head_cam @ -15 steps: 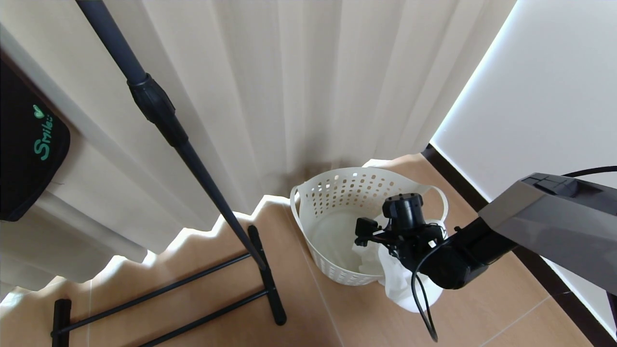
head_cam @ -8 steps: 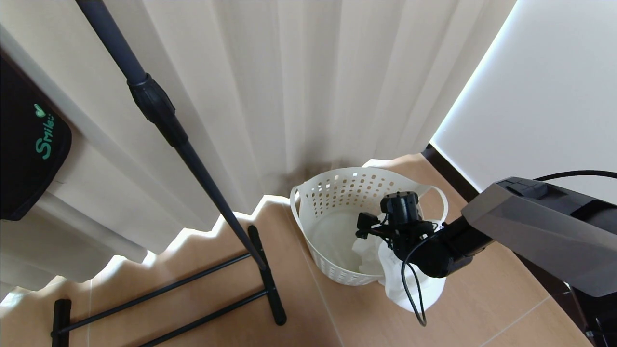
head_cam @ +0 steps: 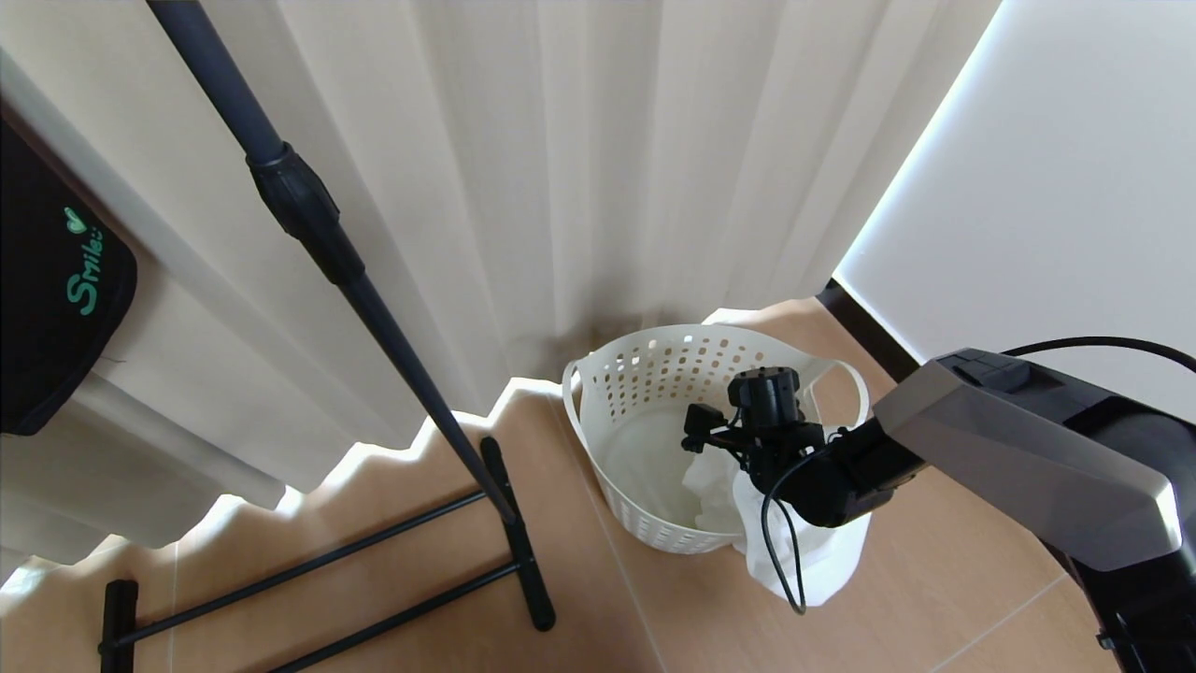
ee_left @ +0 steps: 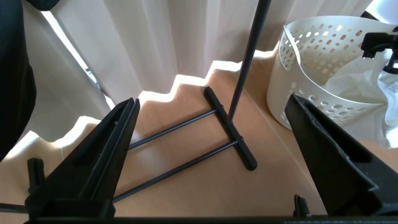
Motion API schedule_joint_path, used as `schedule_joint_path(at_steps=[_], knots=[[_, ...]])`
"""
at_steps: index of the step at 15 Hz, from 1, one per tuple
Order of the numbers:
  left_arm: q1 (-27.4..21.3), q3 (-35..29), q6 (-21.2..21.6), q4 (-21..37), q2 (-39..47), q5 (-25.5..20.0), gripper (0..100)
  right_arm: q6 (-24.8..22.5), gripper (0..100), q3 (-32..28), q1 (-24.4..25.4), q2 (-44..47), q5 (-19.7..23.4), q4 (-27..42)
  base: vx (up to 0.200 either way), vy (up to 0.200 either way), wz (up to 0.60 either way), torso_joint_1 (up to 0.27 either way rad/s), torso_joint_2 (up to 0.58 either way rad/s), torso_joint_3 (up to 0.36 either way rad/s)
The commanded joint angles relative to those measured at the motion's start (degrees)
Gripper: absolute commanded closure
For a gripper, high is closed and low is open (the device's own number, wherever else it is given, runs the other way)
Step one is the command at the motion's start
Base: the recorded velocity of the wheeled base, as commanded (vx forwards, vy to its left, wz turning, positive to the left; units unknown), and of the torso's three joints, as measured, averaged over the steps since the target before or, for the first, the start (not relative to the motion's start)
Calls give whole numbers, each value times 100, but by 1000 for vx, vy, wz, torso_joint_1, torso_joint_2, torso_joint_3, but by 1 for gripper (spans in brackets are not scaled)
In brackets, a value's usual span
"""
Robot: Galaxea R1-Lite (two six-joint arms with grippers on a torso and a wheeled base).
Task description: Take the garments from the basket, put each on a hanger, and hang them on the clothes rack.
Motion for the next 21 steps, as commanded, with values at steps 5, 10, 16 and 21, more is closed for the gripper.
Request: schedule_joint_path(at_steps=[5,10,16,21], knots=[[5,0,7,-2,-2,0,0,10,0,-174,-8,149,6,-13,0,0,0,0,0,0],[5,0,-2,-2,-2,0,0,106,100,116,-34,166,59,-804,0,0,0,0,0,0],[5,0,-2,-2,-2,0,0,1205,100,2164,-201,-730,120,-3318,0,0,0,0,0,0],[5,0,-2,-2,-2,0,0,1934,100,3447,-87,-2910,129,-3168,0,0,0,0,0,0]])
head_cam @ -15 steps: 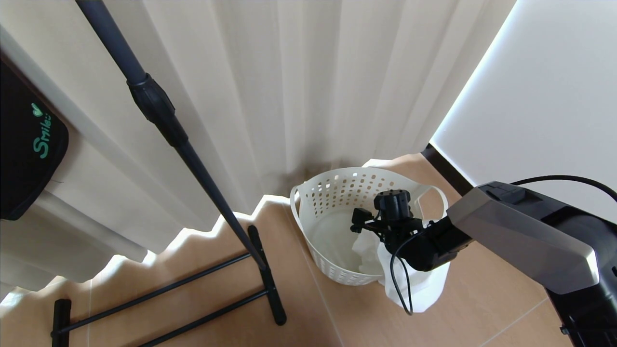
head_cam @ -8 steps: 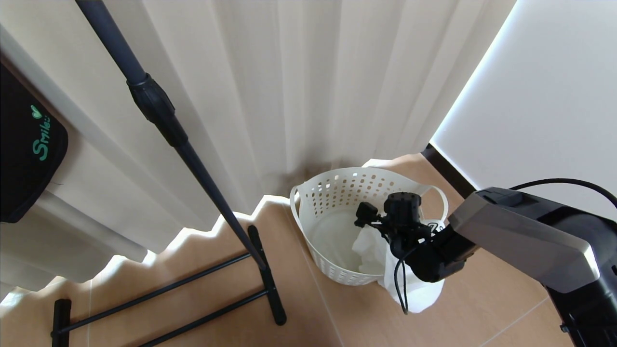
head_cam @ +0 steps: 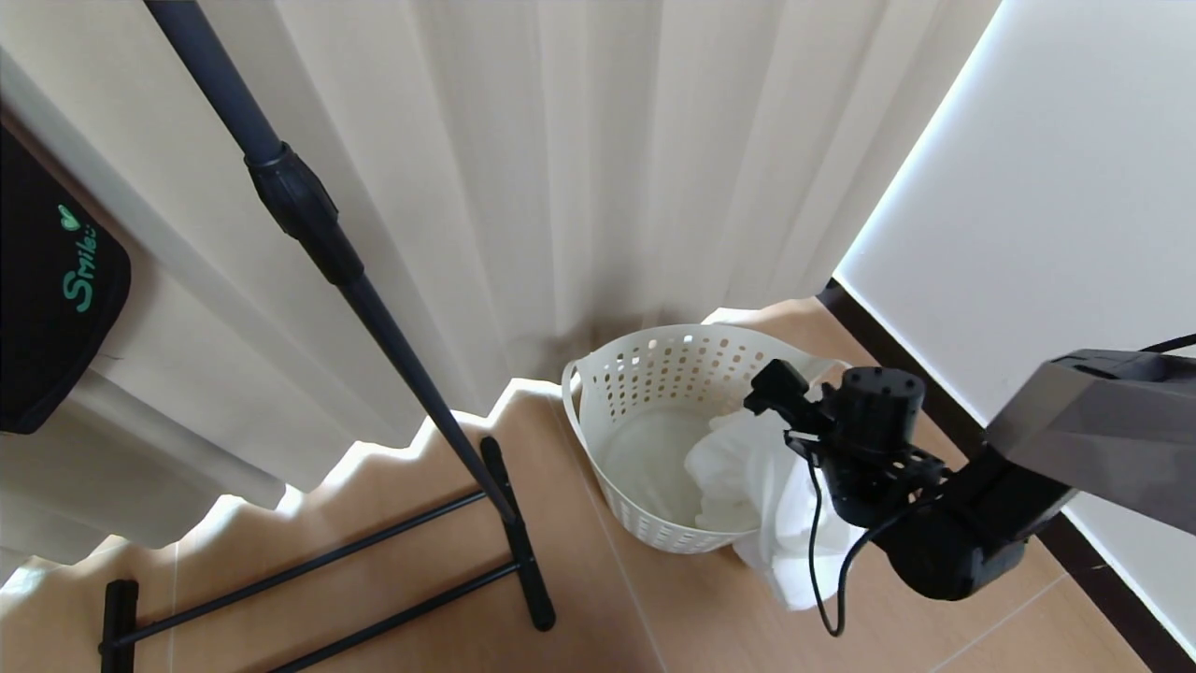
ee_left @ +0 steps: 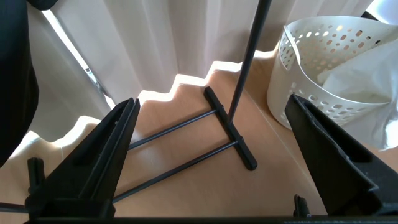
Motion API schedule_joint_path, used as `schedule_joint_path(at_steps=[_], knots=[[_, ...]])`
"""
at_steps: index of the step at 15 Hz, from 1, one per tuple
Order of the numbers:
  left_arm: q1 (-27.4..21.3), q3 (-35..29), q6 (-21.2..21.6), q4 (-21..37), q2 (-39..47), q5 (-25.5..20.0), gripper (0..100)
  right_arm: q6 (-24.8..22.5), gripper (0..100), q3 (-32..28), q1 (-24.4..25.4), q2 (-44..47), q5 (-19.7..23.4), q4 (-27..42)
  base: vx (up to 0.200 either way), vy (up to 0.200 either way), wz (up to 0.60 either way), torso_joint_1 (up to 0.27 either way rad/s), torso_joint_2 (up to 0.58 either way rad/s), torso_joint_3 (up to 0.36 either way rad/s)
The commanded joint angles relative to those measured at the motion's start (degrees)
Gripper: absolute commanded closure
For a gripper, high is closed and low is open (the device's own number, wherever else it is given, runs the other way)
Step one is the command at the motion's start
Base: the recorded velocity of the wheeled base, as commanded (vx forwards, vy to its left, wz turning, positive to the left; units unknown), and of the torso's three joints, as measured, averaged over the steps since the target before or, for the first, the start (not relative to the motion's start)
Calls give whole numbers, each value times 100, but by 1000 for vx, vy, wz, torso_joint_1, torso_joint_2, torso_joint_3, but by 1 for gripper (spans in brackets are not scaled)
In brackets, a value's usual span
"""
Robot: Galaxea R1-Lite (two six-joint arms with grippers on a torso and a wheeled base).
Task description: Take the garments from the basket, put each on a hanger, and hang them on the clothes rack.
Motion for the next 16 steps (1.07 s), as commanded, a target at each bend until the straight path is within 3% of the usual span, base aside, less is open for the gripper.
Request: schedule_joint_path(at_steps=[1,2,3,5,6,8,9,10,12,14,16], knots=[[2,0,-7,-2,-2,0,0,437,100,693,231,-1870,4,356,0,0,0,0,0,0],[2,0,-7,-2,-2,0,0,437,100,693,231,-1870,4,356,0,0,0,0,0,0],[2,0,-7,-2,-2,-8,0,1017,100,702,793,-2872,4,1323,0,0,0,0,0,0],[2,0,-7,-2,-2,0,0,1500,100,509,1312,-3575,21,2395,0,0,0,0,0,0],[2,0,-7,-2,-2,0,0,1992,100,184,1734,-4103,100,3450,0,0,0,0,0,0],[2,0,-7,-2,-2,0,0,2652,100,-475,1980,-4683,505,4883,0,0,0,0,0,0],[2,0,1,-2,-2,-8,0,2854,100,-634,1980,-4762,716,5190,0,0,0,0,0,0],[2,0,1,-2,-2,-8,0,3346,100,-871,1971,-4973,1261,5718,0,0,0,0,0,0],[2,0,1,-2,-2,-8,0,3847,100,-572,1804,-5166,1990,5937,0,0,0,0,0,0],[2,0,1,7,-2,-8,0,3856,100,-502,1488,-5052,2148,5832,0,0,0,0,0,0],[2,0,1,7,-2,-8,0,3856,100,-537,1488,-4955,2148,5823,0,0,0,0,0,0]])
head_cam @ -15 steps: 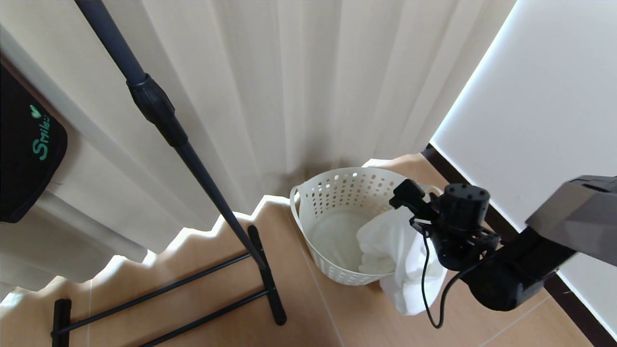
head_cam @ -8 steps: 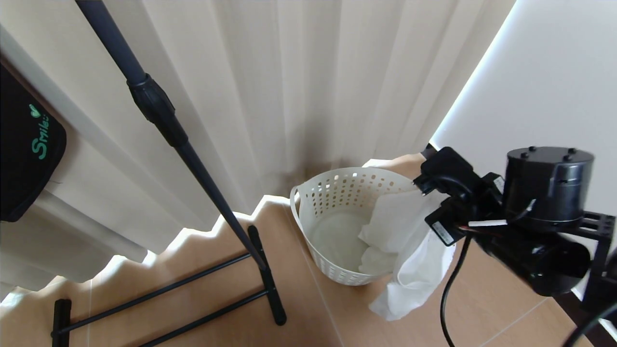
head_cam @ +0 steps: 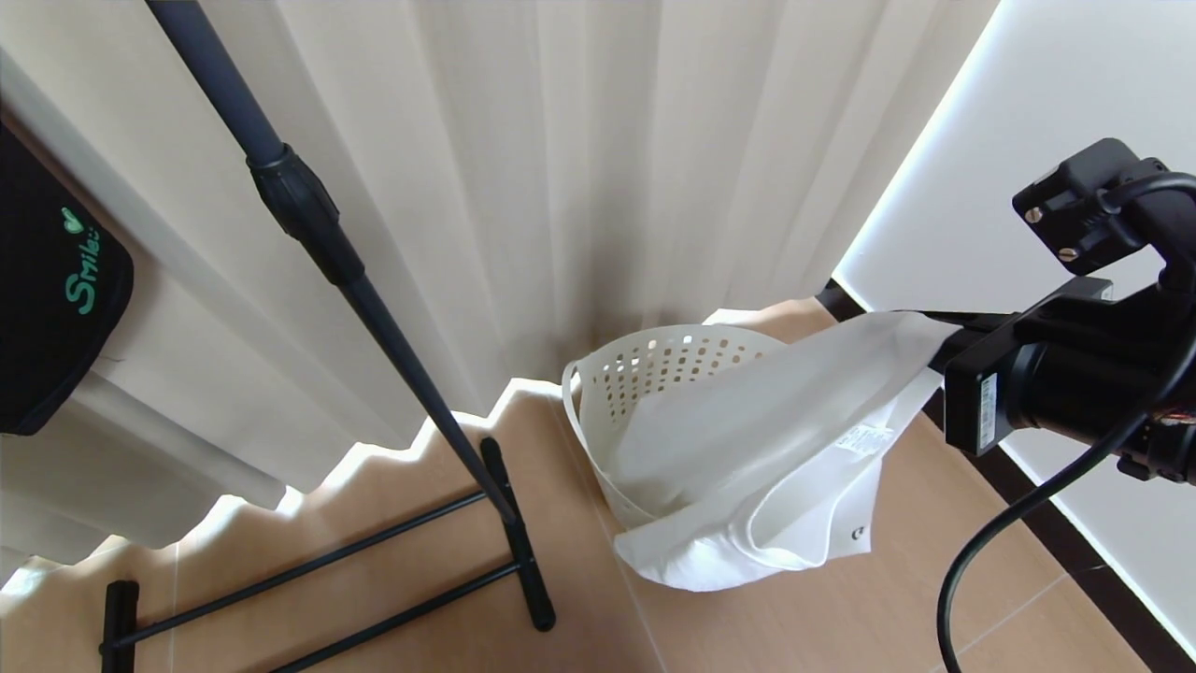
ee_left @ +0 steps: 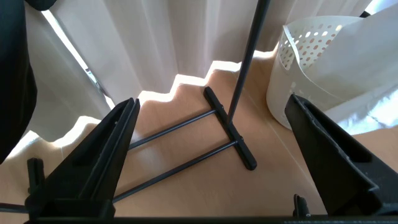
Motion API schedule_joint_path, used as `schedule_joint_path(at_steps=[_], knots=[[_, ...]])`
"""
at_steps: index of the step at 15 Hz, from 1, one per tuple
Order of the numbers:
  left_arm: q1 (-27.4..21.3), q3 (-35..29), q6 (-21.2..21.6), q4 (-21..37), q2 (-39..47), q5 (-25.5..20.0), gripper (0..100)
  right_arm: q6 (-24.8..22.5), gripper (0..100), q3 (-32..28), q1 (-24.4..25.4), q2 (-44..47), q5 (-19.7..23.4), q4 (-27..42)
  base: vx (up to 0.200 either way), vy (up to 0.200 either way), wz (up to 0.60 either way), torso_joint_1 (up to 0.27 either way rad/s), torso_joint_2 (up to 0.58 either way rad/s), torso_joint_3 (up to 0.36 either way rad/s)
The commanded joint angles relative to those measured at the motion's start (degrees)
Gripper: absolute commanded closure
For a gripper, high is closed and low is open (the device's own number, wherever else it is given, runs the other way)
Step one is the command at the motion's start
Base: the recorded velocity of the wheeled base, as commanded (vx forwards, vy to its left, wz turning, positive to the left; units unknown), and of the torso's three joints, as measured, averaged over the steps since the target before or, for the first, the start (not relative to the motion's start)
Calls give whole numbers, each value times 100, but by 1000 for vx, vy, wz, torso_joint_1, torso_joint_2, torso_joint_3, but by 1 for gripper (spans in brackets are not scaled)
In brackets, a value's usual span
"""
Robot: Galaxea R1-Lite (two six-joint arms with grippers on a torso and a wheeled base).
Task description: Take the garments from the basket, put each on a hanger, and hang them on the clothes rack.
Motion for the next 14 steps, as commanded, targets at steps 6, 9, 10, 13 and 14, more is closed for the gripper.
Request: schedule_joint_path(at_steps=[6,9,10,13,14], knots=[[2,0,-1,10,-2,-9,0,5,100,-19,-68,85,3,-8,0,0,0,-1,1,33],[2,0,-1,10,-2,-9,0,14,100,25,-68,68,3,-8,0,0,0,1,1,178],[2,0,-1,1,-2,-9,0,14,100,33,-68,59,3,-8,0,0,0,2,2,198],[2,0,-1,1,-2,0,0,14,100,33,-148,50,11,-87,0,0,0,1,2,198],[2,0,-1,1,-2,0,0,14,100,77,-183,59,11,-227,0,0,0,22,-124,76]])
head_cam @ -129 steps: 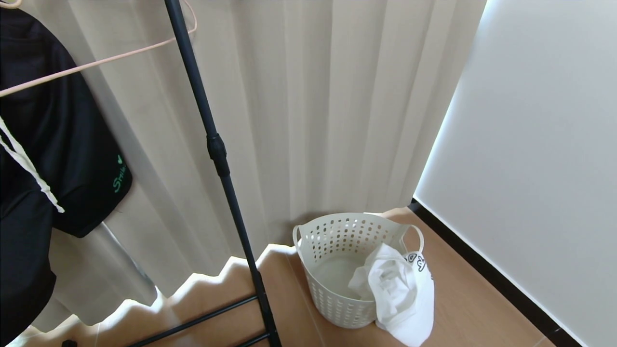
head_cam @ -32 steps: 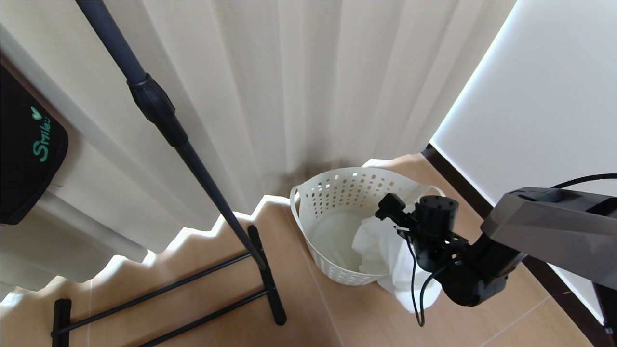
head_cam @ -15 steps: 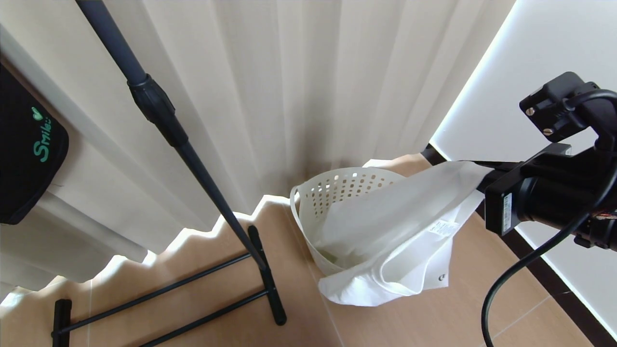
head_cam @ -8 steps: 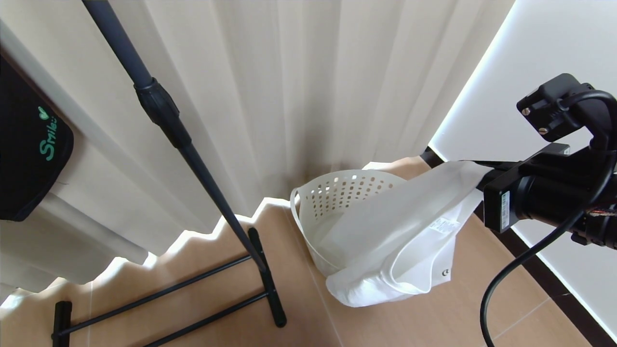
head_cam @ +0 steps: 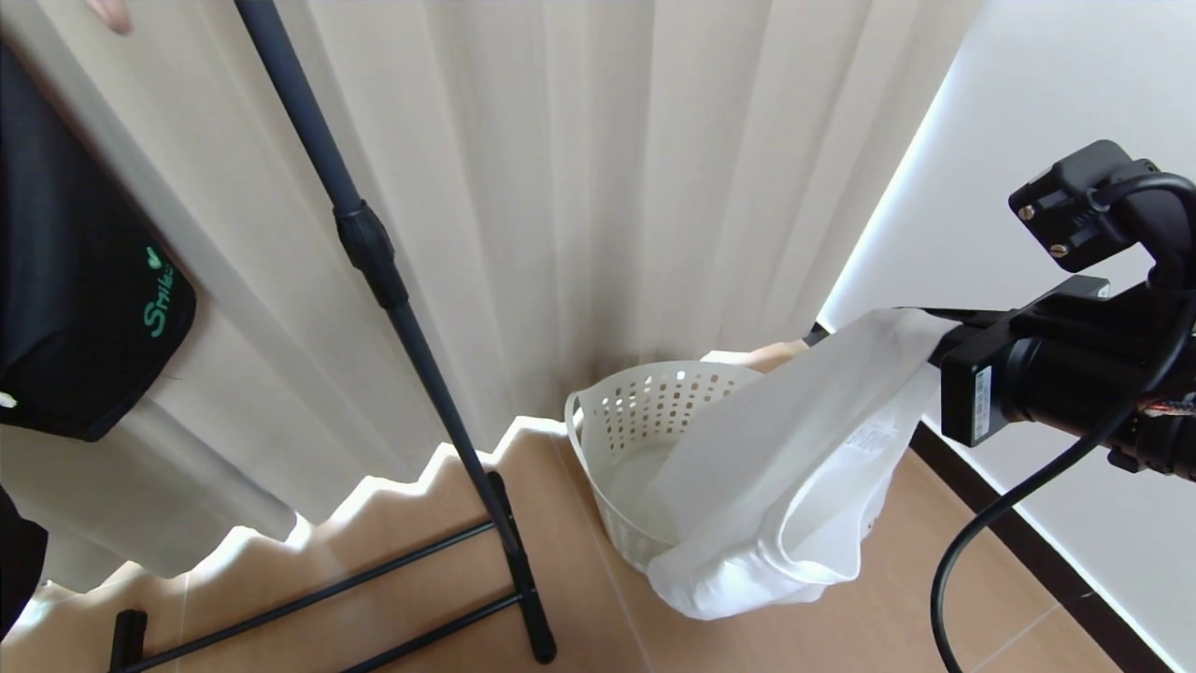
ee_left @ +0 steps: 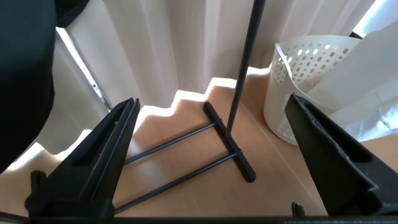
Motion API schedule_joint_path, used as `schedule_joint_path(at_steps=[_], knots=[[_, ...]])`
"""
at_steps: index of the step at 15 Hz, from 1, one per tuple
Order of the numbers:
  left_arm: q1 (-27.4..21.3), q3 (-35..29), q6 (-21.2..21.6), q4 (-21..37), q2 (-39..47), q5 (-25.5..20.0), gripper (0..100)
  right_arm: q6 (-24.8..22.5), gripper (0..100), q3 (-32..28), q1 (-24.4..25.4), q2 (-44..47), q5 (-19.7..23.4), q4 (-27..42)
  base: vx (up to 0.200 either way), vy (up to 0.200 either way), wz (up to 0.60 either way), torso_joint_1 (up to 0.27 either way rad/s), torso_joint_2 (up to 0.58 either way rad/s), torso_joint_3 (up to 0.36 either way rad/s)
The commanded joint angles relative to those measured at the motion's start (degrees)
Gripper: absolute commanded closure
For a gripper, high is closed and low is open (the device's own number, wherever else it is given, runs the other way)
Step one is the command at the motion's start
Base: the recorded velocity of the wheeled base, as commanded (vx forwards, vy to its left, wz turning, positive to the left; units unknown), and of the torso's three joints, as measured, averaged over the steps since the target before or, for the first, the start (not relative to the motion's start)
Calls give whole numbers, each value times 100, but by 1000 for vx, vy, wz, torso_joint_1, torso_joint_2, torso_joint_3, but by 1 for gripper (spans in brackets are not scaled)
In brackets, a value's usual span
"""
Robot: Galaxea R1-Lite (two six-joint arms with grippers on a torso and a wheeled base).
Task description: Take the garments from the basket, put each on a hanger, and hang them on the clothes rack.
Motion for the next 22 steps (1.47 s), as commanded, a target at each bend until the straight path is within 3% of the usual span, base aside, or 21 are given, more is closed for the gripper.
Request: schedule_joint_path(at_steps=[1,11,22], knots=[[2,0,-1,-4,-2,8,0,-10,100,91,-40,5,1,-100,0,0,0,51,-281,-27],[2,0,-1,5,-2,-1,0,-10,100,144,-40,-74,1,-126,0,0,0,122,-436,-239],[2,0,-1,5,-2,-1,0,-19,100,197,-40,-153,1,-118,0,0,0,203,-521,-187]])
